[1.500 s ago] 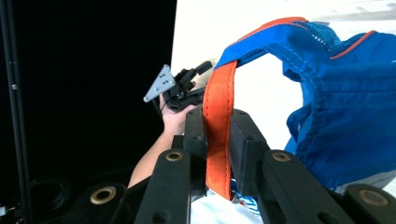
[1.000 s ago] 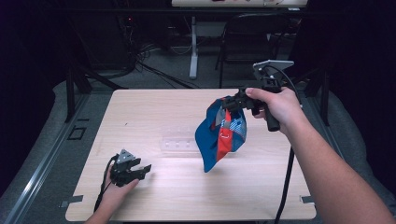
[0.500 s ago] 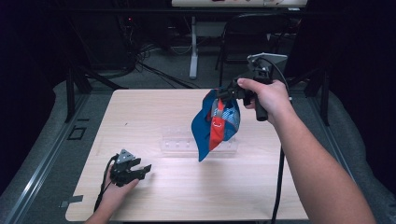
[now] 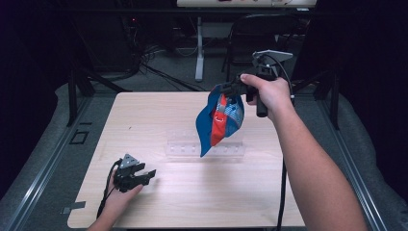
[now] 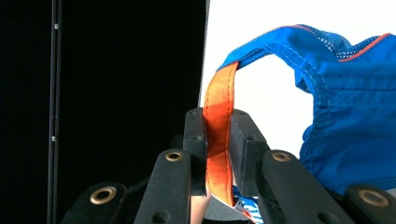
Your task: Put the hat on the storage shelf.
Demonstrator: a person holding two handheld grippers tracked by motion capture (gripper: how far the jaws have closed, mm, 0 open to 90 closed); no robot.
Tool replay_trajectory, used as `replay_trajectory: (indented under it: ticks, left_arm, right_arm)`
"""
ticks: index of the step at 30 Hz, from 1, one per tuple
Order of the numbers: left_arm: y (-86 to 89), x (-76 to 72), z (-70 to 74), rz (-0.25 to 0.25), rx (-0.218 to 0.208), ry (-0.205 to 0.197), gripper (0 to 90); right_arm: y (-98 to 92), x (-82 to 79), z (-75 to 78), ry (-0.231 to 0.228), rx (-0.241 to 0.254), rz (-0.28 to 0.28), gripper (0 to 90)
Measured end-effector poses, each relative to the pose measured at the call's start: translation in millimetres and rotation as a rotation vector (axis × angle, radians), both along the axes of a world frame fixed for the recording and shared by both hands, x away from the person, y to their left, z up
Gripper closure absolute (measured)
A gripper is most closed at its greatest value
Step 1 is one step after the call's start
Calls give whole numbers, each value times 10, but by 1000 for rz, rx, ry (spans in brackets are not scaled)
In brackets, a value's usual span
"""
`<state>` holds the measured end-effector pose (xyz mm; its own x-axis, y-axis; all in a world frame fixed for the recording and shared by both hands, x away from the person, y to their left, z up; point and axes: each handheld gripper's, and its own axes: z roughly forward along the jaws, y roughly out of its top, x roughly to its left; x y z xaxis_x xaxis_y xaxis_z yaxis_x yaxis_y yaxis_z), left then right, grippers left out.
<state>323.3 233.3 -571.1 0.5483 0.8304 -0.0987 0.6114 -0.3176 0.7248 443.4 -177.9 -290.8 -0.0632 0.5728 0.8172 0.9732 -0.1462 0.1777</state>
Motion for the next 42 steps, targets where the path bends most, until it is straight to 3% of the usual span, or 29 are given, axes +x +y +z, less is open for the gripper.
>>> replay_trajectory:
  ticks: [14,30,42]
  left_arm:
    - [-7,2,0,-3,5,0,431]
    - [1,0,7,-4,2,0,431]
    - [-5,2,6,-4,2,-1,431]
  right_arm:
    - [-171,49,-28,-8,-10,-66,783]
    - [-70,117,-103,-26,-3,-108,783]
    - [-121,103,-119,-18,-21,-125,782]
